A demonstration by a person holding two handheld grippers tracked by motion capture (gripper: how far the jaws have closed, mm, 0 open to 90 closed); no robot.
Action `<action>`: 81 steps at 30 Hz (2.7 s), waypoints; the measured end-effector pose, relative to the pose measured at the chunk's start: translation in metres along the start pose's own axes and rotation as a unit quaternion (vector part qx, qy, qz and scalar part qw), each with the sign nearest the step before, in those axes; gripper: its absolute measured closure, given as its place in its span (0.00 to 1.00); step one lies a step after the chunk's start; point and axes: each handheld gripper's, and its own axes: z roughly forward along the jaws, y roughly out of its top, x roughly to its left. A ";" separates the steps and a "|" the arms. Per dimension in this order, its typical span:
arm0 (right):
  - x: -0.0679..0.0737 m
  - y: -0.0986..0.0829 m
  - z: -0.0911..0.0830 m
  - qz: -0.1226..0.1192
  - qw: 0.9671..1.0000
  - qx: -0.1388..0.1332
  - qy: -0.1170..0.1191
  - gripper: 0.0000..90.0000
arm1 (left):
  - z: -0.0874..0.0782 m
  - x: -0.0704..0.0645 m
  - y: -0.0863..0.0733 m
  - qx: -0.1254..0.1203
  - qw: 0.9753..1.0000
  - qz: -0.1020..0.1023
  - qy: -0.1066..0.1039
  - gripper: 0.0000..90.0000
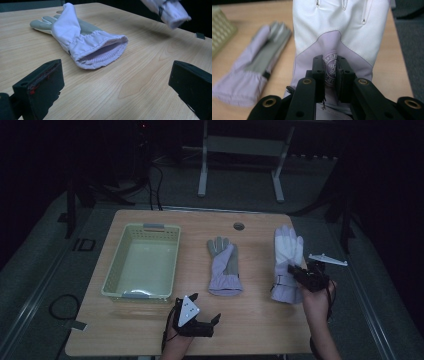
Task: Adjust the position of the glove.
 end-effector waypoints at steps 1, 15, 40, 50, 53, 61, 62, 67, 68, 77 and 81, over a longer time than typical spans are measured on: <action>0.000 -0.003 0.001 0.003 1.000 0.005 0.001 0.88 | 0.000 0.000 0.000 0.001 1.000 0.000 0.001 0.00; -0.008 -0.013 0.052 0.006 0.998 0.064 -0.023 0.87 | 0.000 0.000 0.000 0.000 1.000 -0.001 0.003 0.00; -0.042 -0.001 0.056 -0.086 0.990 0.088 0.067 0.53 | 0.001 0.000 0.000 0.002 1.000 -0.001 0.001 0.00; -0.047 -0.024 0.084 -0.101 0.987 0.099 0.078 0.54 | 0.001 0.000 0.000 0.003 1.000 0.001 0.000 0.00; -0.043 -0.027 0.085 -0.119 0.985 0.096 0.076 0.44 | 0.001 -0.001 0.000 0.004 1.000 0.001 -0.001 0.00; -0.045 -0.030 0.086 -0.117 0.986 0.089 0.081 0.50 | 0.001 0.000 0.000 0.005 1.000 0.001 0.000 0.00; -0.046 -0.030 0.086 -0.114 0.986 0.089 0.084 0.55 | 0.001 0.000 0.000 0.004 1.000 0.001 0.000 0.00; -0.051 -0.028 0.085 -0.081 0.987 0.097 0.101 0.72 | 0.001 0.000 0.000 0.004 1.000 -0.001 0.000 0.00; -0.049 -0.028 0.084 -0.081 0.987 0.098 0.098 0.75 | 0.001 0.000 0.000 0.004 1.000 0.000 0.000 0.00; -0.042 -0.019 0.069 -0.081 0.989 0.097 0.081 0.87 | 0.001 0.000 0.000 0.004 1.000 -0.001 0.000 0.00; -0.040 -0.010 0.060 -0.076 0.989 0.088 0.088 0.88 | 0.001 0.000 0.000 0.002 1.000 -0.002 0.000 0.00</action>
